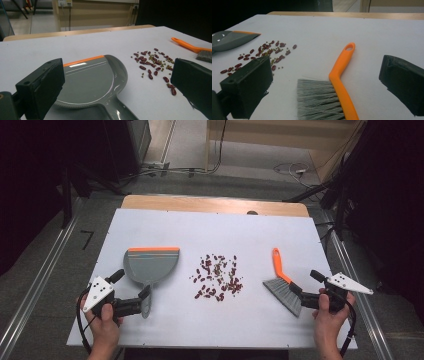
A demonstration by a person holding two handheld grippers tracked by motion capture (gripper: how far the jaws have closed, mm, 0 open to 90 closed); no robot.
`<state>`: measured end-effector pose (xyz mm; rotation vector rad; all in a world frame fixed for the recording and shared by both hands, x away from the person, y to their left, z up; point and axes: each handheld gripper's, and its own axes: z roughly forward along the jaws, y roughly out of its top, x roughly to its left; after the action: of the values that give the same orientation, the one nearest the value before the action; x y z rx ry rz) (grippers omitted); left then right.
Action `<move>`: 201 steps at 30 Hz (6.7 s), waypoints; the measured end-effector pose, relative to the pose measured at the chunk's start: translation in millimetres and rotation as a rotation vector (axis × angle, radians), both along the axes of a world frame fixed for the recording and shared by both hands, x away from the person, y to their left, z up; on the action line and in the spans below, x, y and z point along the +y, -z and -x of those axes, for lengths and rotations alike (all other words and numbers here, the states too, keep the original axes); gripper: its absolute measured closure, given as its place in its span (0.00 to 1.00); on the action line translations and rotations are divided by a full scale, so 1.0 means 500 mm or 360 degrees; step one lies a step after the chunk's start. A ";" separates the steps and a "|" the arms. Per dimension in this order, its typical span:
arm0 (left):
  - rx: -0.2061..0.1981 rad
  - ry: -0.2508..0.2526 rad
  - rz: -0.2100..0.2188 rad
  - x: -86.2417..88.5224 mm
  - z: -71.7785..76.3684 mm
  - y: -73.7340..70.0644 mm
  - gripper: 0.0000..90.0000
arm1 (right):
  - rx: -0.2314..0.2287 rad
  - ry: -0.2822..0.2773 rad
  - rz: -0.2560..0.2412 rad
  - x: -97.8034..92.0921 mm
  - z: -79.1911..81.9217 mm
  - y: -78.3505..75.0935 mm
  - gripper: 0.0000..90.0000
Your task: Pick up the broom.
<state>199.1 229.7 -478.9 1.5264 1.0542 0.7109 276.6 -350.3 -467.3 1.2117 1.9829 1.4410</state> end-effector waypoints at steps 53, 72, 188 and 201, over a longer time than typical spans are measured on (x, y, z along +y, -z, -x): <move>0.0042 0.0089 -0.0071 -0.017 0.000 0.001 0.00 | 0.0923 0.0220 0.0494 0.123 -0.195 -0.011 0.60; 0.0061 0.0126 -0.0066 -0.026 -0.003 0.004 0.00 | 0.1015 0.0305 0.0676 0.150 -0.201 0.018 0.73; 0.0207 0.0660 0.0089 -0.319 -0.041 -0.069 0.31 | -0.0307 -0.0360 -0.0116 0.449 0.072 -0.166 0.77; 0.0236 0.0653 0.0075 -0.316 -0.046 -0.063 0.88 | -0.0300 -0.0380 -0.0167 0.469 0.087 -0.165 0.77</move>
<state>222.2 71.8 -447.2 1.7044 0.8200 0.2896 233.2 -115.9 -384.8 0.8641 1.9947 1.7257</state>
